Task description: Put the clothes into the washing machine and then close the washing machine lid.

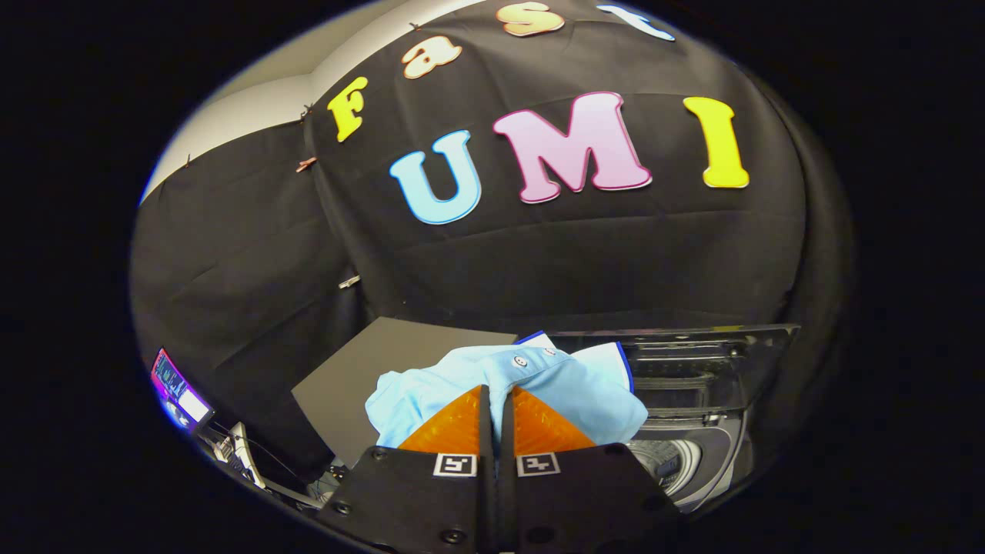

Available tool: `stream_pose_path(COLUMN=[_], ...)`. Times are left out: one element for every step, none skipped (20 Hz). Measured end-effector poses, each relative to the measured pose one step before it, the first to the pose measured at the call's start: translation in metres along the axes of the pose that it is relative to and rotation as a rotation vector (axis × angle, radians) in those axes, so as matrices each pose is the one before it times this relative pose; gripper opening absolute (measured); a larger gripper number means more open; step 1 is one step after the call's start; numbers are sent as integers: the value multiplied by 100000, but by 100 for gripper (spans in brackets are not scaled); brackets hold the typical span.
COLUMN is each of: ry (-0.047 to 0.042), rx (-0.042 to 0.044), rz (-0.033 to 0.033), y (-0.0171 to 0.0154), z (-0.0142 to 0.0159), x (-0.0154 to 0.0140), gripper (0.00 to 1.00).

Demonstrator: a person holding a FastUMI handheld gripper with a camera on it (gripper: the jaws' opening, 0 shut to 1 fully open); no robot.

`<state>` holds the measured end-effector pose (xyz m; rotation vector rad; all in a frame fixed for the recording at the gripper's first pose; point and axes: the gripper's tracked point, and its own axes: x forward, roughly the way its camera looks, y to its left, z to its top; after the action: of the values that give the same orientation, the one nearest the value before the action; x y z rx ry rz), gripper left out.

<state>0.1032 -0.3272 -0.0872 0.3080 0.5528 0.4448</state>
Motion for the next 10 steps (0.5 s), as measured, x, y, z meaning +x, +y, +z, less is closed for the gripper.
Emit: stream_pose_path(ry=[-539,-216,-345,-280,34,-165,-225,-329,-337,127], rx=[524,-587,-519,30,428,290,-421,-730,-820,-503], rz=[-1256,-1770,-1306,-1210,-1054,-1094,-1463,-1617,-2011,-2204], y=[-840,-944,-913,-625,-672,-613,-717,-551,-673,-747], z=[229,87,103,234,111,-130,150,51,124,-174], x=[-409,-398,-353,-396,-267,-180,-38,-165,100,15], gripper=[5,5,5,5,5,5,5,5,5,5])
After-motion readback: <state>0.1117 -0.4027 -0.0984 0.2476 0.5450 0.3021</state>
